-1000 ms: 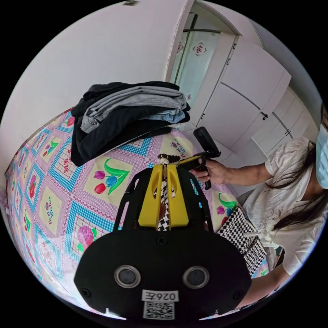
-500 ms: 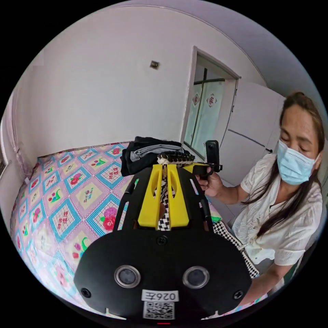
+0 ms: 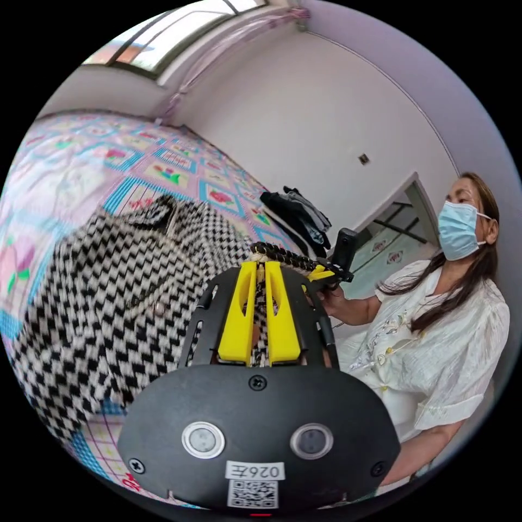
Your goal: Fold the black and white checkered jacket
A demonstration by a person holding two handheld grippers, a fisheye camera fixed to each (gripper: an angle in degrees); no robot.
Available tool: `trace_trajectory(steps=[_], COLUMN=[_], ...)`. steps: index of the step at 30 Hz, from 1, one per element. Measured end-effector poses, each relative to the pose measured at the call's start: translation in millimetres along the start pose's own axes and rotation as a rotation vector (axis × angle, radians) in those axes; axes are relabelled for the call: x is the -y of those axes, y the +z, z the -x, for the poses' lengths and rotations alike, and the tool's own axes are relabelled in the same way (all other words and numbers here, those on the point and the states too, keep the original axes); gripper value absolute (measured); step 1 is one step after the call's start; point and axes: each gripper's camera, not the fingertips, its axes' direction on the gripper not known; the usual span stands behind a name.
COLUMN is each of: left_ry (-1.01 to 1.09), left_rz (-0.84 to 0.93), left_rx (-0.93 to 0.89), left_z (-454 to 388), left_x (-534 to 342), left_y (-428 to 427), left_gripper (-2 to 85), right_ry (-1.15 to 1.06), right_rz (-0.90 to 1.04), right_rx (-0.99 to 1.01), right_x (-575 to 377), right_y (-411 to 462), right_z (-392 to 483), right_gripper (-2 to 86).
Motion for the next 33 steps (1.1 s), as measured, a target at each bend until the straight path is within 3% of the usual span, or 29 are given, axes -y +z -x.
trace_trajectory(steps=[5, 11, 14, 16, 19, 24, 26, 28, 29, 33], left_ry=[-0.18, -0.205, -0.275, -0.325, -0.373, -0.219, -0.226, -0.297, -0.339, -0.397], left_rz=[0.13, 0.217, 0.244, 0.226, 0.102, -0.142, -0.102, 0.075, 0.216, 0.0], left_rx=[0.1, 0.149, 0.15, 0.15, 0.136, 0.08, 0.104, 0.192, 0.259, 0.244], left_z=[15.8, -25.0, -41.9, -52.7, -77.5, -128.5, -128.1, -118.8, -114.5, -136.6], left_x=[-33.7, -48.8, -66.7, -79.4, -89.0, -40.9, -21.5, -9.8, -10.4, -37.1], left_y=[-0.8, -34.2, -57.0, -71.2, -95.0, -86.3, -58.7, -23.3, -3.4, -47.8], left_gripper=[4.1, 2.1, -0.5, -0.8, -1.0, -1.0, -1.0, -1.0, -1.0, -1.0], right_ry=[0.061, 0.047, 0.076, 0.143, 0.246, 0.275, 0.245, 0.193, 0.186, 0.358], right_rz=[0.248, 0.259, 0.226, 0.19, 0.177, 0.177, 0.214, 0.394, 0.348, 0.282], right_rx=[0.09, 0.127, 0.034, -0.132, -0.327, -0.527, -0.556, -0.634, -0.622, -0.606], right_x=[-27.1, -35.8, -40.3, -44.2, -43.4, -29.0, -23.2, -26.9, -27.5, -45.4], right_y=[83.9, 62.1, 30.1, 5.6, -14.0, -12.0, 5.1, 37.6, 32.3, -4.6], right_z=[-32.3, -50.9, -72.9, -105.6, -154.3, -207.9, -224.0, -249.3, -250.9, -276.4], right_gripper=[5.1, 10.1, 8.7, 7.4, 6.4, 5.6, 3.4, 1.2, 0.9, -0.7])
